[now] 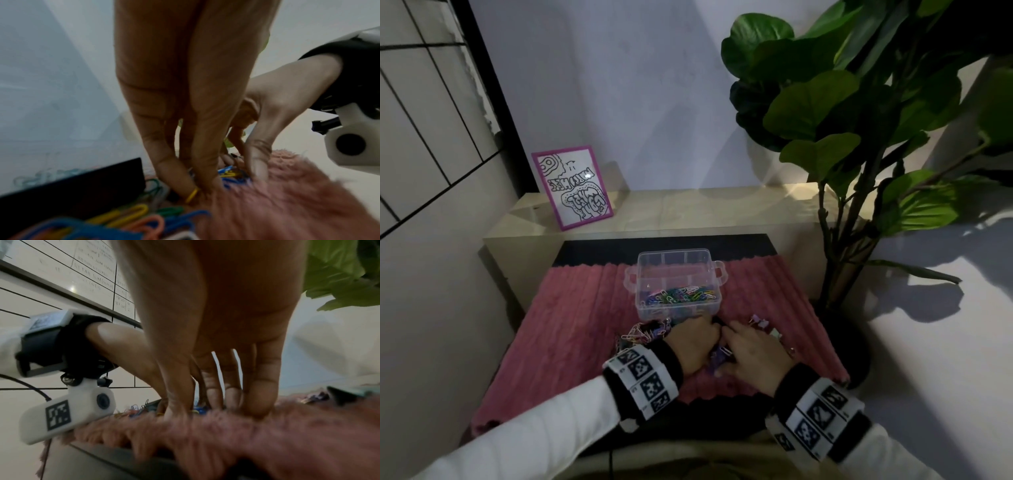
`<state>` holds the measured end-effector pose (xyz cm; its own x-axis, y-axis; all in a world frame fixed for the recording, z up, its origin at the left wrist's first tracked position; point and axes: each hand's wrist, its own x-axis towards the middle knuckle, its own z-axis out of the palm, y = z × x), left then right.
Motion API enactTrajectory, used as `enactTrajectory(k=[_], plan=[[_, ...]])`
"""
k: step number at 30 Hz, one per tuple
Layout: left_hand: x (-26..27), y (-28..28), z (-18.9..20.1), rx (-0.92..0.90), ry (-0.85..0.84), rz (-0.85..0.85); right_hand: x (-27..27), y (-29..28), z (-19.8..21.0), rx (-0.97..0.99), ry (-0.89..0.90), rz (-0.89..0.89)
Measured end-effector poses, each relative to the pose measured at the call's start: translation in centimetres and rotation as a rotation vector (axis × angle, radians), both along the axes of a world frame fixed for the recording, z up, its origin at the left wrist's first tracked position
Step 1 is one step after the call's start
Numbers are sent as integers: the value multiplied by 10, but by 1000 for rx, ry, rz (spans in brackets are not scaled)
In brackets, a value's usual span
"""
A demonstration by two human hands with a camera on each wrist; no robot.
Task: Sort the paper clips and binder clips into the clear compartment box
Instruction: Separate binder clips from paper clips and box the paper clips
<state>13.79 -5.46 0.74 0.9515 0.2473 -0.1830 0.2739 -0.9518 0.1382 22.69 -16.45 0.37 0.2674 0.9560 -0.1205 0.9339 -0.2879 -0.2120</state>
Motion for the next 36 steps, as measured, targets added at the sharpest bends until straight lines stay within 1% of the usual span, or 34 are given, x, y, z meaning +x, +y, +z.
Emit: enactTrajectory(k=[3,7,9,13,15,18,19,22,24,27,29,33,36], plan=[[0,7,-1,-58,-54,-25,3,2,-8,68,40,-23],[-2,15,4,-179,-51,-46,6,4,-13,126,123,-18],[-3,17,7,-309,-53,-32,9,3,-12,163,192,-40],[-12,27,8,-624,-70,93,21,-2,-13,208,381,-93],[-17,34,10,-765,-127,133,25,-4,-15,215,452,-93],[-22,45,19,-875,-244,189,29,-6,-14,227,554,-118],[-23,49,23,-873,-276,204,31,-7,-14,237,589,-142],[-24,67,38,-784,-353,210,37,-11,-10,302,723,-209],[-23,79,45,-777,-393,229,42,-13,-5,365,815,-238],[-23,97,48,-810,-482,319,48,-13,2,454,979,-280],[-21,106,46,-773,-495,370,48,-11,5,482,1064,-311],[-13,114,38,-579,-451,421,45,1,12,479,1074,-308],[-8,112,39,-491,-422,405,42,21,27,518,1033,-271]])
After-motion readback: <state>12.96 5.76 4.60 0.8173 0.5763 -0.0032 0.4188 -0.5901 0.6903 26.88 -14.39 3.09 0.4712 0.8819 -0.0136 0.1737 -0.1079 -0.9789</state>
